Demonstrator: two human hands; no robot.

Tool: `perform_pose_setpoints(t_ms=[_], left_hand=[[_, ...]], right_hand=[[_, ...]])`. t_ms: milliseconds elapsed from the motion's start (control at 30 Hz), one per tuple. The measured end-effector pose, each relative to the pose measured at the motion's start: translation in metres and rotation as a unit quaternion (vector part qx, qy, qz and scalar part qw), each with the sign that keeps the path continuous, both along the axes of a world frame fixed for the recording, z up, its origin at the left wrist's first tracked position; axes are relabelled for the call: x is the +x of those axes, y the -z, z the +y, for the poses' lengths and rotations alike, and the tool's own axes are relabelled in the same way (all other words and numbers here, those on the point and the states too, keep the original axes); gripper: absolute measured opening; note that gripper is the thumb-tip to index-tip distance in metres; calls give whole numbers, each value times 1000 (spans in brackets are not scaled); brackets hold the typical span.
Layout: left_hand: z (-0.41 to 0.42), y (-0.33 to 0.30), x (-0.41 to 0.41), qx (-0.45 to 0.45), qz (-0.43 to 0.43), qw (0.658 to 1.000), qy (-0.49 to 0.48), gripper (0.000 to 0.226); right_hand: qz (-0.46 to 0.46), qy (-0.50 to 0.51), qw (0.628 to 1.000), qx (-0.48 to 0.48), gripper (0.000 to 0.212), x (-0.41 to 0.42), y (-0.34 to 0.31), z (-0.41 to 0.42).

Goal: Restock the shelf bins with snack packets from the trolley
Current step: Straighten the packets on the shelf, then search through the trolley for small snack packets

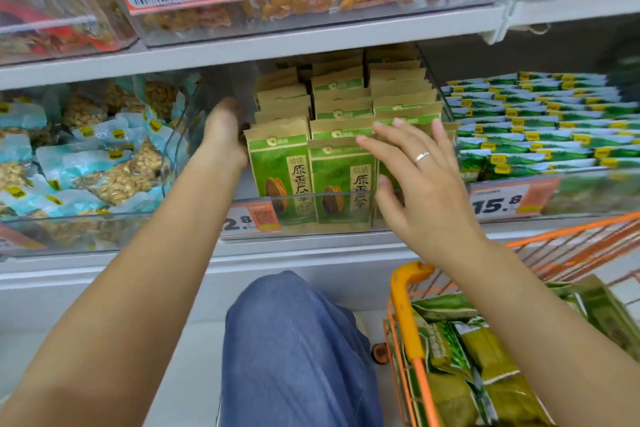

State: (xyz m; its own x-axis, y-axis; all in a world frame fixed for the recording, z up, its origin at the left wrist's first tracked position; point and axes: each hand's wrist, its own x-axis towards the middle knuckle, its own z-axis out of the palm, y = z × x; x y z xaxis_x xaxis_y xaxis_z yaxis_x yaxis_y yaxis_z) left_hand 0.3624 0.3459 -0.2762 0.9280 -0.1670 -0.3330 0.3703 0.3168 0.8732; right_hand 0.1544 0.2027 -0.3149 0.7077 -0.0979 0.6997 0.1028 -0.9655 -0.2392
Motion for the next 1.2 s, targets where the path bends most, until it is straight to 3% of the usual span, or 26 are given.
perform_pose_setpoints(t_ms=[67, 167, 267, 367, 433, 467, 567, 600, 633, 767, 900, 1000, 1100, 1200], left_hand=[[11, -13, -21, 93, -105, 988, -62, 16], [18, -24, -65, 183, -332, 922, -74, 30], [7, -24, -121, 185, -488, 852, 32, 31], [-18, -14, -179, 253, -587, 737, 220, 24], [-38, 1, -209, 268, -604, 651, 373, 34], [-48, 9, -221, 275, -603, 605, 441, 39], [-78, 34, -244, 369, -604, 443, 550, 44], [-86, 40, -249, 402, -599, 400, 565, 43], [-92, 46, -252, 418, -598, 380, 569, 42], [-105, 69, -244, 457, -547, 391, 582, 36], [-106, 73, -243, 450, -547, 417, 569, 29], [-104, 69, -247, 428, -521, 423, 606, 32], [-103, 66, -250, 430, -527, 416, 604, 32], [-102, 65, -247, 441, -534, 417, 589, 27]], right_hand=[[-26, -24, 999, 10, 39, -16, -9, -16], [-59, -6, 998, -22, 28, -54, -22, -49], [4, 22, 999, -24, 24, -103, -31, -83], [119, 67, 991, 17, 28, -154, -30, -102], [205, 97, 973, -46, 32, -180, -23, -107], [270, 112, 953, -82, 32, -190, -17, -110], [480, 210, 843, -120, 31, -211, 0, -127], [533, 247, 803, -102, 32, -217, 3, -134], [571, 276, 770, -74, 33, -224, 6, -141], [644, 258, 718, 53, 36, -241, 18, -160], [705, 127, 671, 190, 38, -238, 8, -149], [691, 11, 671, 268, 30, -234, -6, -123], [673, -75, 681, 277, 49, -231, -6, -88], [683, -124, 691, 203, 43, -227, 14, -57]])
